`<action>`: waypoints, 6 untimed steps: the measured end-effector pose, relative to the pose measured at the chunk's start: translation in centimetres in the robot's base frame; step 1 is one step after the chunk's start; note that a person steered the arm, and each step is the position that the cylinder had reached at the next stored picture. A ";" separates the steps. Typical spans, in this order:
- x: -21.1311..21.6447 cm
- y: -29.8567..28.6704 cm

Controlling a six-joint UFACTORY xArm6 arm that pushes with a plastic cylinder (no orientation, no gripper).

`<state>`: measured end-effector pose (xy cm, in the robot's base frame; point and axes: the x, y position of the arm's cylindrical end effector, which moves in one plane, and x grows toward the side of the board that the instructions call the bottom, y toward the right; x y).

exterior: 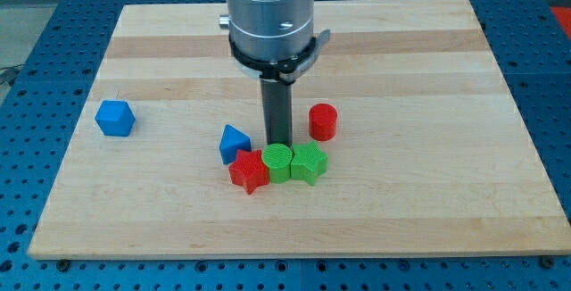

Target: Move the blue triangle diagonally to the bottom right side of the blue cube

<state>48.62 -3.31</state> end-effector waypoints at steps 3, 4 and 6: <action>-0.5 -8.7; -0.5 -9.6; -0.6 -3.8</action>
